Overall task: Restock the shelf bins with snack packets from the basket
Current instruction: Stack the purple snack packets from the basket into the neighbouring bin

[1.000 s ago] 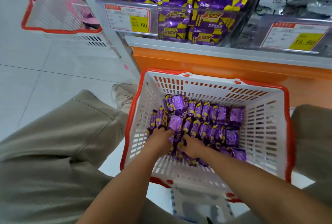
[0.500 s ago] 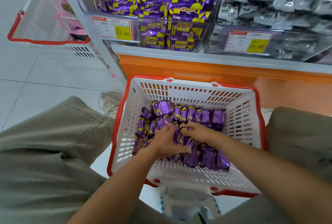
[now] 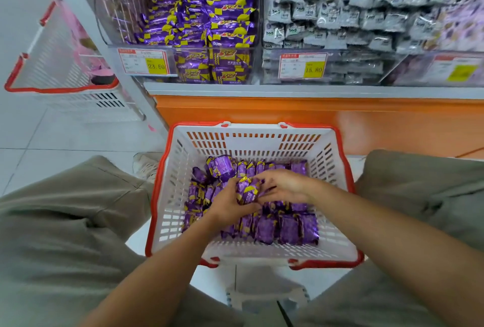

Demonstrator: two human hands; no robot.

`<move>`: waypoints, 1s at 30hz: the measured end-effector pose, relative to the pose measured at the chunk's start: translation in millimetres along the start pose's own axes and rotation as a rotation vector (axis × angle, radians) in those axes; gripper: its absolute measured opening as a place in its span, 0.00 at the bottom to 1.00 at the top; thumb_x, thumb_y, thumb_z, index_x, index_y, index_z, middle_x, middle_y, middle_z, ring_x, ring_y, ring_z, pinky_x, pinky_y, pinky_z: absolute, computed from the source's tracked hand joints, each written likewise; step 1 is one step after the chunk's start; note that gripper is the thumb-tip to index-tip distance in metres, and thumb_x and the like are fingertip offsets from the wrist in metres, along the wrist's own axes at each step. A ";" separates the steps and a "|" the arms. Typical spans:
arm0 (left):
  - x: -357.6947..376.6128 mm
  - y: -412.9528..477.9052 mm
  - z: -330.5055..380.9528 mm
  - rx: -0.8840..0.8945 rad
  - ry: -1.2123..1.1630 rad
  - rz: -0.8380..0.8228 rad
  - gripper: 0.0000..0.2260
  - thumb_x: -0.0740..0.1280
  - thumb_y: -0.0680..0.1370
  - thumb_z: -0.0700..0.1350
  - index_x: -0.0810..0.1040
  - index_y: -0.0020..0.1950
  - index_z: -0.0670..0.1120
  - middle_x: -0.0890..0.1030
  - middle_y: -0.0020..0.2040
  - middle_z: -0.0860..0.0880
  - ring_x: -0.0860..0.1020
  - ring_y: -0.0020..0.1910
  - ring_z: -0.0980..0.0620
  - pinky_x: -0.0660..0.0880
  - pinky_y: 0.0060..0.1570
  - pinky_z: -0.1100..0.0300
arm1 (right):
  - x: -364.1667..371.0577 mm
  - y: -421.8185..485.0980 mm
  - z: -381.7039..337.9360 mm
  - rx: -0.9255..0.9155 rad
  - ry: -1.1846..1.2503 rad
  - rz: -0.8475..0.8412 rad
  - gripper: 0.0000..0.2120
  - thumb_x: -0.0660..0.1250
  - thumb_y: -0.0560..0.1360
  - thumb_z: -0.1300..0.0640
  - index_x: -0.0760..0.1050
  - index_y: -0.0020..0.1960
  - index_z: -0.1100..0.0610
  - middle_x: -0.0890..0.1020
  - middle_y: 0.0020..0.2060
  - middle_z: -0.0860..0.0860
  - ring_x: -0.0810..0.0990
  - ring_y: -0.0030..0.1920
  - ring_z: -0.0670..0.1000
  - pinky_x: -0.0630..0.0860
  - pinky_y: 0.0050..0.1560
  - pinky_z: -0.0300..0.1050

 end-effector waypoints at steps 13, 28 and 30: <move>-16.7 -2.7 15.9 -0.174 -0.755 -0.071 0.10 0.70 0.72 0.50 0.81 0.52 0.49 0.83 0.53 0.52 0.82 0.48 0.57 0.72 0.46 0.60 | 17.9 -3.9 4.9 -0.113 0.046 -0.202 0.23 0.70 0.74 0.52 0.72 0.67 0.56 0.78 0.63 0.55 0.76 0.65 0.59 0.72 0.67 0.55; -44.1 -14.1 43.7 0.247 -0.191 0.100 0.30 0.78 0.68 0.44 0.70 0.67 0.47 0.78 0.58 0.45 0.79 0.57 0.47 0.77 0.58 0.52 | 9.1 -25.1 -39.1 -0.628 -0.628 0.121 0.32 0.74 0.70 0.65 0.68 0.69 0.47 0.69 0.64 0.52 0.74 0.63 0.49 0.74 0.63 0.43; -52.6 -20.5 54.6 0.260 -0.109 0.115 0.32 0.78 0.67 0.49 0.69 0.66 0.47 0.80 0.57 0.47 0.80 0.55 0.49 0.77 0.58 0.53 | 13.8 -37.9 -48.0 -0.657 -0.589 0.106 0.34 0.73 0.71 0.66 0.65 0.72 0.48 0.70 0.64 0.51 0.76 0.59 0.47 0.75 0.58 0.38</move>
Point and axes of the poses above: each hand's wrist, its own y-axis towards the middle knuckle, its own x-axis out of the palm, z = x × y, the point moved 3 cm from there along y, towards the middle knuckle
